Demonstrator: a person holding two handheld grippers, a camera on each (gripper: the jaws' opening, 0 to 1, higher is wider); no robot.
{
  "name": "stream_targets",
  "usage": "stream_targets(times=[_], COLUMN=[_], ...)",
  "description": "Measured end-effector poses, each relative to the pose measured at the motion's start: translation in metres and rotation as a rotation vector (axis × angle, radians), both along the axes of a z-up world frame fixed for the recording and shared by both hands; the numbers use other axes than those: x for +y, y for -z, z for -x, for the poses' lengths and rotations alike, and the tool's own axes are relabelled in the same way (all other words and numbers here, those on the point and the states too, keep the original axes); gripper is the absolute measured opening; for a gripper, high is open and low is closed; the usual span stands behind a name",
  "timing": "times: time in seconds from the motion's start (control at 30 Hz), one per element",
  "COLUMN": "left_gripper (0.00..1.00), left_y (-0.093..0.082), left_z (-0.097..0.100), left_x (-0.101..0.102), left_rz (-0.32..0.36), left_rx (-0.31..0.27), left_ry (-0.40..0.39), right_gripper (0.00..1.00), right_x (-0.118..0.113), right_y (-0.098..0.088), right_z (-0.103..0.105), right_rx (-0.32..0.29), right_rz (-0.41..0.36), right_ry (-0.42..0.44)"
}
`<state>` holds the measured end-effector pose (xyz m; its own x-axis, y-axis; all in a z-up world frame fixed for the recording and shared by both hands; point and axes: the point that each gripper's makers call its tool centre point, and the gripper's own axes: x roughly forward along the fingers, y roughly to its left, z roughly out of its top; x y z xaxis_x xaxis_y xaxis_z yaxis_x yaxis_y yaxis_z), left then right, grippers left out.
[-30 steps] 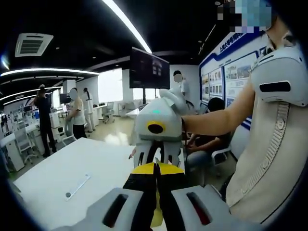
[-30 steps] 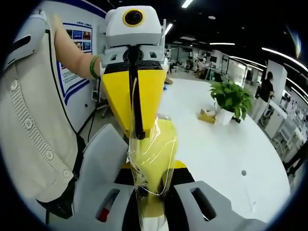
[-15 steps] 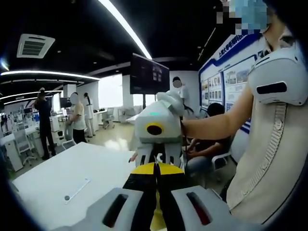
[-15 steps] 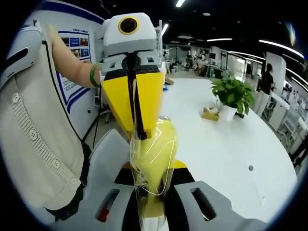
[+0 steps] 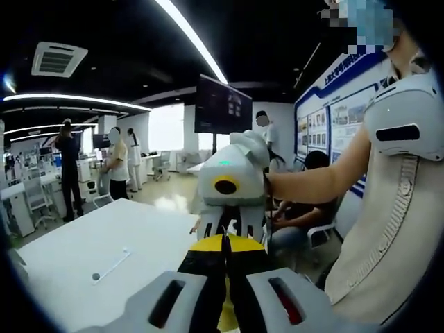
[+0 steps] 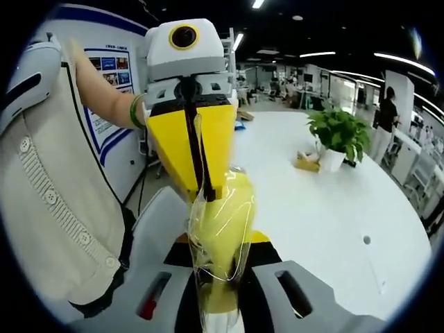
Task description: Compare the silicone blocks by pressing each to a similar depth, holding the contact briefly, and releasing to observe deformation and rebound differences across the visible hardness samples.
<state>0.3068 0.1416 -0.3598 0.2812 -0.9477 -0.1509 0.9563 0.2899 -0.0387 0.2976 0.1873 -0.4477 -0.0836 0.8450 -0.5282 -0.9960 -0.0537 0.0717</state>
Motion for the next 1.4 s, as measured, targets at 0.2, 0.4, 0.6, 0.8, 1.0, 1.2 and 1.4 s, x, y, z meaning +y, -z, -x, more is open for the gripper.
stream_targets(times=[0.2,0.4,0.6,0.8,1.0,1.2,1.4], left_gripper=[0.0,0.0,0.0,0.0,0.0,0.0,0.0], left_y=[-0.001,0.0,0.0,0.002,0.004,0.004,0.004], left_z=[-0.003,-0.003,-0.002,0.002,0.004,0.006,0.008], left_x=[0.002,0.003,0.003,0.001,0.0,-0.001,-0.001], left_rz=[0.007,0.007,0.006,0.0,-0.008,-0.009,-0.011], left_rx=[0.016,0.022,0.021,0.025,0.024,0.02,0.023], left_ry=[-0.018,-0.024,-0.025,-0.012,-0.011,-0.011,-0.006], right_gripper=[0.1,0.12,0.15,0.17,0.2,0.21,0.22], right_x=[0.0,-0.001,-0.004,-0.008,-0.009,-0.009,-0.01], right_y=[-0.001,0.001,0.002,0.008,0.011,0.012,0.012], right_z=[-0.005,-0.007,-0.005,0.004,0.006,0.005,0.004], right_rx=[-0.063,-0.097,-0.095,-0.062,-0.052,-0.054,-0.056], right_rz=[0.005,0.034,0.067,0.112,0.131,0.132,0.135], right_ry=[-0.01,-0.026,-0.052,-0.08,-0.084,-0.086,-0.088])
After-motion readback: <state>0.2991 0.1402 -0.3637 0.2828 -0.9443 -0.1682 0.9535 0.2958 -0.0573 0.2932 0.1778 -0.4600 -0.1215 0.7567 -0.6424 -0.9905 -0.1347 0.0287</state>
